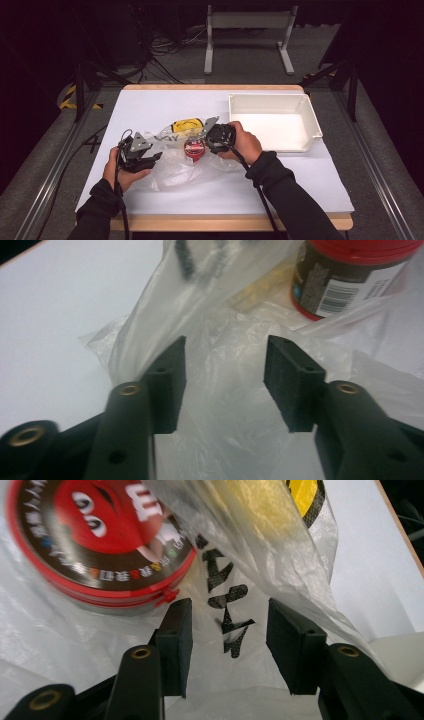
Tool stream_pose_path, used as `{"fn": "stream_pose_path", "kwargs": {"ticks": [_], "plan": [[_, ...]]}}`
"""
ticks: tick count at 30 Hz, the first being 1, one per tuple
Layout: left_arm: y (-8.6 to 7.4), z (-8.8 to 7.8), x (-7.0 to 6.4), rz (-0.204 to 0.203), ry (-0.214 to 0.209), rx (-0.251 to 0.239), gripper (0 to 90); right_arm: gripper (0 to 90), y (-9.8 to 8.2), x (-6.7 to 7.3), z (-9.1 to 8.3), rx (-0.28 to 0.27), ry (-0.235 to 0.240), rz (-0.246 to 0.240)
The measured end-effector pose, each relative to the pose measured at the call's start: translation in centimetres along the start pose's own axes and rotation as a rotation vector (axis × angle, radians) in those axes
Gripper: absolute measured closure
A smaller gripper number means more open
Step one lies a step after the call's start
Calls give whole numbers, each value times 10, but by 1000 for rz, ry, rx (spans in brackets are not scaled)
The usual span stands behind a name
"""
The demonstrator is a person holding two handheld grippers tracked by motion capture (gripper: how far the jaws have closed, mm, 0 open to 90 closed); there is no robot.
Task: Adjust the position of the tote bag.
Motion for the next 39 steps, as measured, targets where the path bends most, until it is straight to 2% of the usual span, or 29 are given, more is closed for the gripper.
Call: {"fn": "stream_pose_path", "kwargs": {"ticks": [4,5,7,9,11,13,16,17,21,25,28,30,31,32,33,34,36,38,39], "plan": [[-4,6,2,20,10,31,541,701,-2,0,5,30,-9,-21],[-5,6,3,22,15,34,595,785,-1,0,5,28,-14,-27],[-6,6,7,27,26,40,712,868,1,-1,5,16,-16,-29],[-7,6,14,26,54,44,816,885,3,-4,5,11,-40,-28],[-8,5,19,12,61,40,895,891,4,-9,3,10,-62,-21],[-8,2,27,0,88,43,900,895,7,-18,0,-12,-100,-3],[-7,-1,35,-9,98,32,900,896,9,-24,-3,-20,-128,-2],[-7,-2,38,-5,114,32,900,897,11,-27,-4,-30,-132,-1],[-10,-6,43,-11,125,40,900,899,9,-34,-3,-11,-154,4],[-14,-12,53,-13,154,47,900,900,-2,-44,1,27,-176,43],[-19,-18,61,-46,164,39,900,900,-3,-46,1,17,-176,64],[-19,-21,64,-55,176,23,900,891,-4,-46,1,20,-177,61],[-16,-24,63,-52,160,3,900,852,-3,-45,1,17,-175,60],[-16,-24,63,-52,160,3,900,852,-3,-45,1,17,-175,60],[-12,-26,60,-45,154,-20,900,814,-2,-44,1,13,-171,64],[-9,-28,59,-52,155,-34,857,769,0,-42,1,-2,-163,61],[1,-31,50,-59,104,-89,795,711,5,-36,-1,-28,-152,50],[12,-35,44,-43,101,-117,760,706,7,-34,-2,-40,-137,41],[18,-38,38,-30,82,-140,732,687,9,-32,-3,-47,-128,40]]}}
Point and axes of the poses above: each handheld gripper's, and its own axes: z roughly forward along the jaws, y roughly out of its top, x roughly to its left, the point moved 10 cm from there along z, roughly forward along the jaws, and after that the axes turned 13 degrees about -x, right-handed, at the moved point
